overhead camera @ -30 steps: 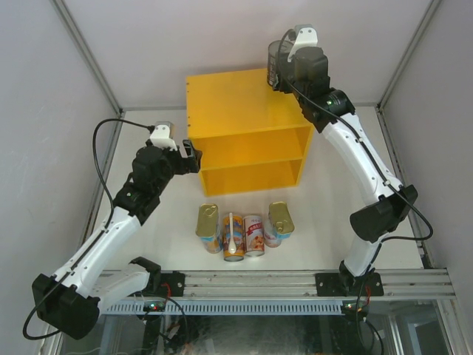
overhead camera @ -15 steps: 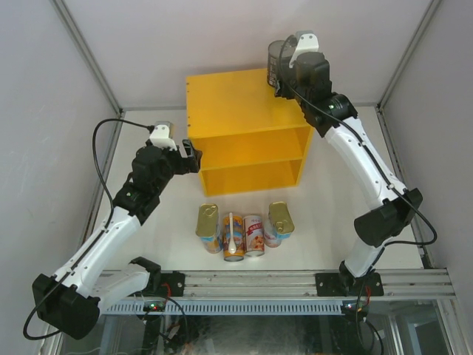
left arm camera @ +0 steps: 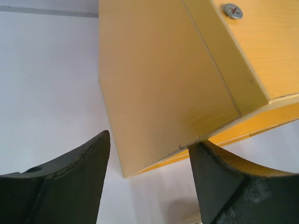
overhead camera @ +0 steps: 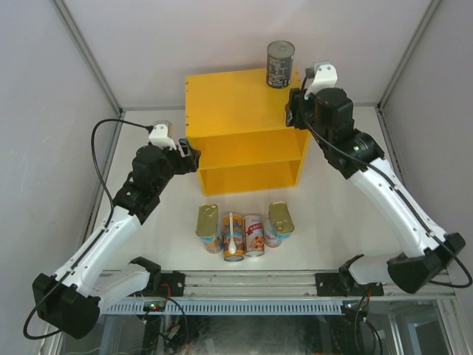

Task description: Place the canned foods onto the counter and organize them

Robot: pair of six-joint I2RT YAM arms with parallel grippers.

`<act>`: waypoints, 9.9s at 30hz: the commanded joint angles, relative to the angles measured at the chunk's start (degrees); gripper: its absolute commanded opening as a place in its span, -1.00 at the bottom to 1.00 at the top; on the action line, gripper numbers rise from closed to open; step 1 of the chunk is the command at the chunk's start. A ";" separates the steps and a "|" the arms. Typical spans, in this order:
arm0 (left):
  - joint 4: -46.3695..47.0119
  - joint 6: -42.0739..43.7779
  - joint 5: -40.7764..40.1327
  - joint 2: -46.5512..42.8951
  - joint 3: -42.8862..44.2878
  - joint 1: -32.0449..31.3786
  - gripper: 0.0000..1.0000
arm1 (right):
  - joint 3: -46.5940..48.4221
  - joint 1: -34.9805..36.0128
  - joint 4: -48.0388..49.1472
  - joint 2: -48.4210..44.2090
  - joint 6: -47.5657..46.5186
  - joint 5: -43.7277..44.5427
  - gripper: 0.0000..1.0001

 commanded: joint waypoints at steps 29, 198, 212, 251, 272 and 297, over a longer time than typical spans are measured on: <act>-10.44 -9.59 -5.35 -8.28 5.34 -3.94 0.76 | -39.45 33.32 -9.96 -32.41 23.27 17.12 0.58; -2.73 -8.10 -6.52 -12.57 -0.32 -8.64 0.73 | 29.87 -4.25 -27.29 12.73 4.31 -3.18 -1.00; -2.82 -7.51 -6.20 -11.55 0.72 -8.62 0.72 | 30.38 -4.53 -28.18 14.17 6.25 -4.01 -0.90; -3.43 -6.04 -5.16 -11.00 1.25 -8.62 0.80 | 30.95 -3.86 -29.22 14.80 8.68 -2.48 0.23; -6.36 -5.26 -4.86 -12.01 3.47 -8.55 0.84 | 33.22 -3.91 -29.77 12.02 6.04 -1.03 0.45; -28.07 -4.40 9.71 -23.58 4.52 -8.69 0.85 | 1.65 14.51 -2.76 -15.56 -5.24 15.43 1.00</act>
